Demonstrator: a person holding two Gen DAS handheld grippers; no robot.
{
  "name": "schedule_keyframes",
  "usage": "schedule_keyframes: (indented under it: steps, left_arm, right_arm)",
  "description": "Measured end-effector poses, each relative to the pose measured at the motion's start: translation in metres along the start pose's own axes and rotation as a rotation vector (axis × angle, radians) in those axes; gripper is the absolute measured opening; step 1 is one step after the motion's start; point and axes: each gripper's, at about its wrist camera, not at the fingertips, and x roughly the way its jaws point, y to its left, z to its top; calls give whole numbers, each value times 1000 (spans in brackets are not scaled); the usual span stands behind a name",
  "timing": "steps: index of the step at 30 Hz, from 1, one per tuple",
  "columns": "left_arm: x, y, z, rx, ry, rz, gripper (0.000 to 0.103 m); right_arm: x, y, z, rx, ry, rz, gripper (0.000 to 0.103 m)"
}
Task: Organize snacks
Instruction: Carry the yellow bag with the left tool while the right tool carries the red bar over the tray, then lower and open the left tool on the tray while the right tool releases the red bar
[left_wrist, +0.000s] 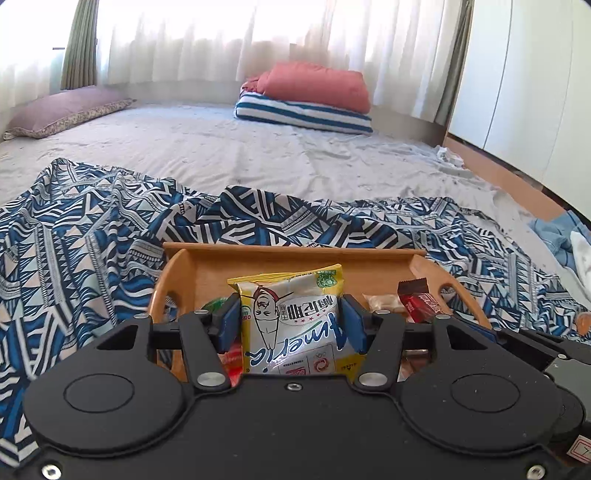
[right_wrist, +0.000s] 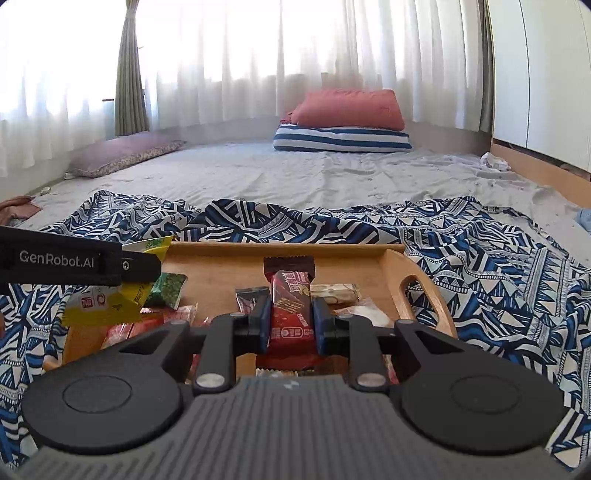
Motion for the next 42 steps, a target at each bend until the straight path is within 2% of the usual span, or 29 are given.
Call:
schedule_keyframes:
  steps: [8,12,25,27,30,32,34,42]
  left_arm:
    - [60,-3,8,0,77,37,54]
    - [78,-1,6,-1,102,57,54]
    - [95,-4,2,15,125,62,55]
    - [96,-4,1,14,130,62,55]
    - [95,-5,0,16,135,60,55]
    - [93,-5,0,19,133,57,57]
    - [88,-6,0,21,124,58,62]
    - [64,-1,3,14,100,66,81]
  right_arm:
    - [50,-12,17,16,81,9,28]
    - [66,-13,22,1,101,3,28]
    - [92,-18,15,28,162,-3,30]
    - [92,-18,14,27,160,-2,37]
    - [90,-19,15,31,155,3,41]
    - [87,-19,16,31,149,7,41]
    - [84,-19,18,28,140,7,50]
    - [65,-16,24,4,108,-1,57]
